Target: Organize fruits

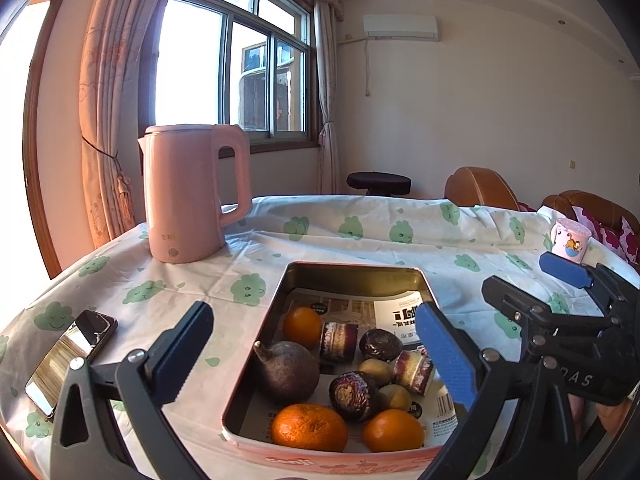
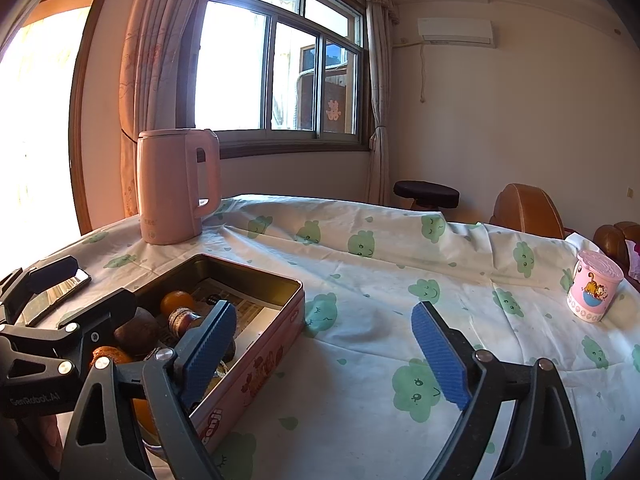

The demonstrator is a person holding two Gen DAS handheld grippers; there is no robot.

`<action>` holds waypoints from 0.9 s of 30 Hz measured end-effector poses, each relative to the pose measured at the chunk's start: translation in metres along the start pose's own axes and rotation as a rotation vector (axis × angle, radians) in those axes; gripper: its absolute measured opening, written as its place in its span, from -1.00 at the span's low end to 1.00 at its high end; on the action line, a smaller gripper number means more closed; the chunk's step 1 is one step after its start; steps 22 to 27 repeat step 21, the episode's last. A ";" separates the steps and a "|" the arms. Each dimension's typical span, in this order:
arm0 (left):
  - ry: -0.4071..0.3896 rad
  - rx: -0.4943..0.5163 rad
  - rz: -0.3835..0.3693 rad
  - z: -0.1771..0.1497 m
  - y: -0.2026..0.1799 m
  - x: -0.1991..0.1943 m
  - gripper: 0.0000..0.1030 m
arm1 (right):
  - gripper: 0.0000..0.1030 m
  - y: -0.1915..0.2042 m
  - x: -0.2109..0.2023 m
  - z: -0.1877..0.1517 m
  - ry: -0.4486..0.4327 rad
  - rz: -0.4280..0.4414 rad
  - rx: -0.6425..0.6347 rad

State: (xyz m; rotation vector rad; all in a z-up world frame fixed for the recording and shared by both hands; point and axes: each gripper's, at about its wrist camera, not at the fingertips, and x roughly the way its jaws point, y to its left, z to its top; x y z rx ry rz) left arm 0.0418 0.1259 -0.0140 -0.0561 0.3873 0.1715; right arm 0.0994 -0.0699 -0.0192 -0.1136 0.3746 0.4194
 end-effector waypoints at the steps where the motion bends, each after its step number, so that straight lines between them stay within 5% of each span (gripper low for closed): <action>1: 0.001 -0.001 0.000 0.000 0.001 0.001 1.00 | 0.76 0.000 0.000 0.000 0.000 0.000 0.000; 27: 0.012 0.001 -0.001 -0.002 -0.004 0.002 1.00 | 0.76 -0.009 0.002 -0.002 0.039 -0.011 0.007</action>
